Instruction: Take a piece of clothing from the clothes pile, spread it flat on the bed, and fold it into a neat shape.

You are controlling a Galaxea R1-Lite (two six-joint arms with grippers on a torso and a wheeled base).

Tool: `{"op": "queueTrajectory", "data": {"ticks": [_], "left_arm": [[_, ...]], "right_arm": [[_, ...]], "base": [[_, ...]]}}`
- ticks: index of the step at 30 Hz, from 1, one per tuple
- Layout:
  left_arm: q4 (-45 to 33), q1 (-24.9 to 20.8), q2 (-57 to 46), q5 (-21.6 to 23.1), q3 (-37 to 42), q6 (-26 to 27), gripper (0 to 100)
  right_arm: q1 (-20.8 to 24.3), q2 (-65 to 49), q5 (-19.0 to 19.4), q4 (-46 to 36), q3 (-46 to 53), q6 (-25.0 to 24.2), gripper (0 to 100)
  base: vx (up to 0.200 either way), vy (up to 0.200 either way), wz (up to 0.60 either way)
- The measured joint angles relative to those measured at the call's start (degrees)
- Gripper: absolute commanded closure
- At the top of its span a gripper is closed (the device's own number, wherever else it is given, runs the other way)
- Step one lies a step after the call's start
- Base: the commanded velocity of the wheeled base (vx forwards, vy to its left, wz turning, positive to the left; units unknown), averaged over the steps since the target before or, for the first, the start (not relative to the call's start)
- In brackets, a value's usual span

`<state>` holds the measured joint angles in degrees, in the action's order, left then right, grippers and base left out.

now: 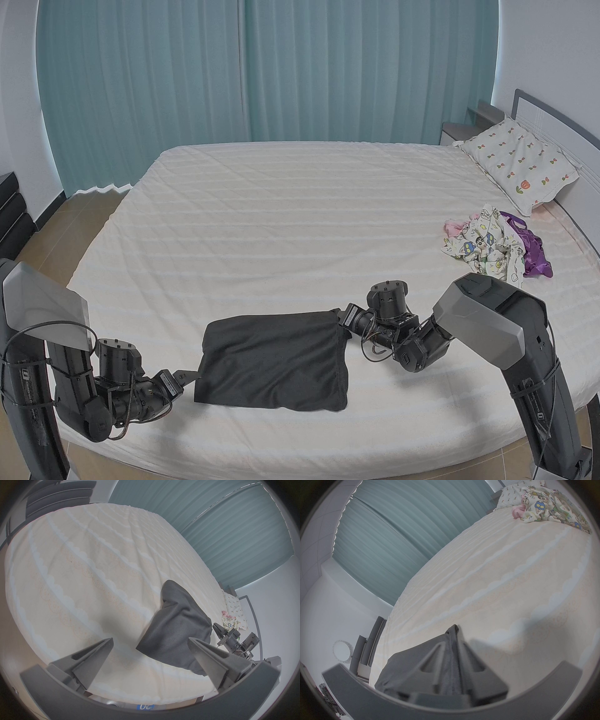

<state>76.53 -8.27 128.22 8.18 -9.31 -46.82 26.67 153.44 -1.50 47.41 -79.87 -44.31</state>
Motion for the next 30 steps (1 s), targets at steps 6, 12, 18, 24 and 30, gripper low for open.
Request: {"op": "queueTrajectory", "data": {"ticks": [6, 12, 18, 24, 30], "left_arm": [[0.0, 0.0, 0.0, 0.0, 0.0, 0.0, 0], [0.0, 0.0, 0.0, 0.0, 0.0, 0.0, 0], [0.0, 0.0, 0.0, 0.0, 0.0, 0.0, 0], [0.0, 0.0, 0.0, 0.0, 0.0, 0.0, 0], [-0.1, 0.0, 0.0, -0.1, 0.0, 0.1, 0]], "right_arm": [[0.0, -0.9, -0.1, 0.3, 2.4, 1.7, 0], [0.3, -3.7, 1.0, 1.9, 8.7, 3.0, 0], [1.6, -7.0, 5.2, 8.7, 20.7, 6.8, 0], [4.2, -9.7, 9.0, 14.1, 29.8, 11.5, 0], [6.7, -10.9, 9.8, 14.5, 32.7, 13.0, 0]], "base": [[0.0, 0.0, 0.0], [0.0, 0.0, 0.0], [-0.033, 0.0, 0.0], [-0.067, 0.0, 0.0], [0.0, 0.0, 0.0]]}}
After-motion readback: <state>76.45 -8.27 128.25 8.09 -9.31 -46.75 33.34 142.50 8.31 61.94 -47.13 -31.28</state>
